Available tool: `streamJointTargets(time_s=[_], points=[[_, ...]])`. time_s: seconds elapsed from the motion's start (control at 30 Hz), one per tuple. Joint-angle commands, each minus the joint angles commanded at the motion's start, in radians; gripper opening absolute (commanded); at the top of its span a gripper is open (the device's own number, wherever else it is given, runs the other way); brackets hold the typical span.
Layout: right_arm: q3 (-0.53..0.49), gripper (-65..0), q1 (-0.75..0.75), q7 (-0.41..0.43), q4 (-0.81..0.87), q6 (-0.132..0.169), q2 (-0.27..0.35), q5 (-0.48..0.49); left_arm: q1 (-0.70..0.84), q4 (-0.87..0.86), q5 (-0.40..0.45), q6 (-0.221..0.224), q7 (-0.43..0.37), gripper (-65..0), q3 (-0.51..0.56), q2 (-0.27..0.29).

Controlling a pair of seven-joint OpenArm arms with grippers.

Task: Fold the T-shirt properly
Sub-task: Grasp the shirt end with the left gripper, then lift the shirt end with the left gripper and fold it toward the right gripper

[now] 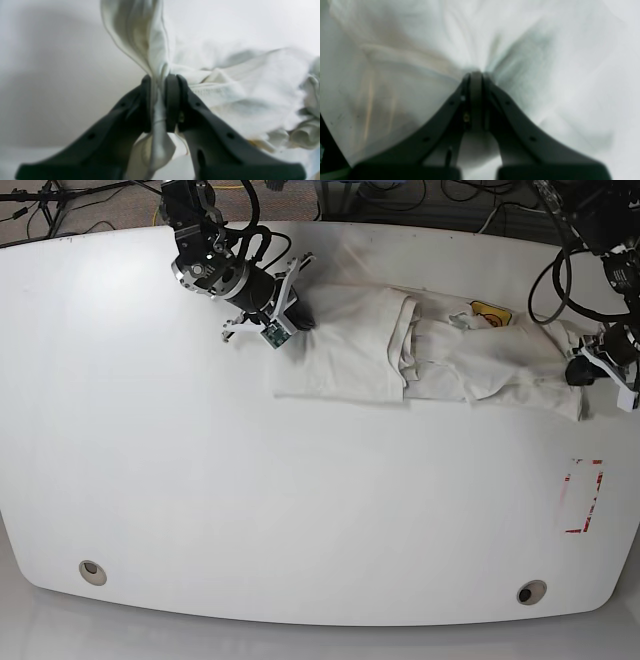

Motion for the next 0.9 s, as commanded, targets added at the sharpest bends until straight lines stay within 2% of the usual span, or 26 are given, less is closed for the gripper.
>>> streamJointTargets(time_s=[0.23,0.3,0.43,0.63,0.83,0.9], points=[[0.000,-64.8,0.002,0.000,-0.003,0.000,-0.002,0.000,0.044,0.290,-0.005,0.000,0.100,-58.6,0.095,0.028],[0.000,-64.8,0.002,0.000,-0.003,0.000,-0.002,-0.002,0.058,0.364,-0.005,0.000,0.120,-58.5,0.129,0.064],[0.000,-64.8,0.002,0.000,-0.005,0.000,-0.005,-0.006,0.077,0.423,-0.015,0.000,0.126,-58.3,0.180,0.104],[0.000,-64.8,0.002,0.000,-0.008,-0.003,-0.005,-0.006,0.078,0.420,-0.144,0.000,0.126,-58.3,0.264,0.123],[0.000,-64.8,0.000,0.000,-0.008,-0.009,-0.002,-0.006,0.061,0.420,-0.295,0.000,0.126,-58.3,0.394,0.126],[0.000,-64.8,0.000,0.000,-0.008,-0.009,-0.002,-0.008,0.054,0.420,-0.333,0.000,0.126,-58.3,0.413,0.144]])
